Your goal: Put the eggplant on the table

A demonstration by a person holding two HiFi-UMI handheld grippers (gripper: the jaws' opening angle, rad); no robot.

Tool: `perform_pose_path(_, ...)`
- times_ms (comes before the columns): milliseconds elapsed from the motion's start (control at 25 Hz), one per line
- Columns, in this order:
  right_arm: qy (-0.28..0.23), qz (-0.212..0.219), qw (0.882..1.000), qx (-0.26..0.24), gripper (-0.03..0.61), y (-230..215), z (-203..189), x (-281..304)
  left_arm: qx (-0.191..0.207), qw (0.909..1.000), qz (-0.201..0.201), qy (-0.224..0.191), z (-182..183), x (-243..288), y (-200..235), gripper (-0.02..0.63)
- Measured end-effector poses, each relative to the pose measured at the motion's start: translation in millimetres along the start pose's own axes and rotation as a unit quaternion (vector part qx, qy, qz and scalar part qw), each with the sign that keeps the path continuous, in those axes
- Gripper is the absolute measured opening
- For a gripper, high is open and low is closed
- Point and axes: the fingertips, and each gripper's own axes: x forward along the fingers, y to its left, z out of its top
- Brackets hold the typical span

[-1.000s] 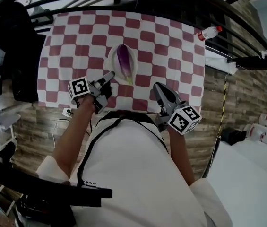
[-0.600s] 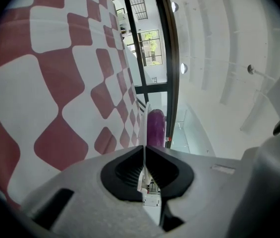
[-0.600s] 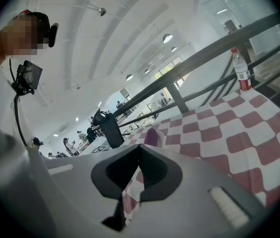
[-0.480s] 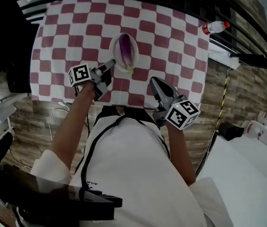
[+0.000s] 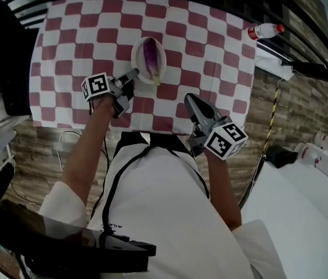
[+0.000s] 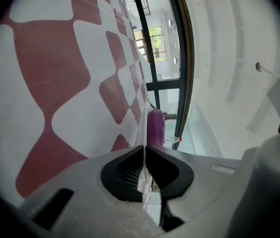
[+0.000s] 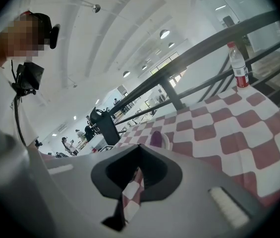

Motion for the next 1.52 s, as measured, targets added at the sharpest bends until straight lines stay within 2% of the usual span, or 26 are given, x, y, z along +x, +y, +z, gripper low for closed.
perform_pose_path(960, -0.007, -0.014, 1.000, 0.006, 0.008, -10.4, -0.2, -9.0, -0.009, 0.9985, 0.054, 0.005, 1.8, 4.5, 26.9, 0.020)
perform_pose_path(1520, -0.028, -0.016, 0.999, 0.007, 0.008, -3.3, 4.8, -17.9, -0.018, 0.9918, 0.126, -0.002, 5.1, 1.6, 41.7, 0.032)
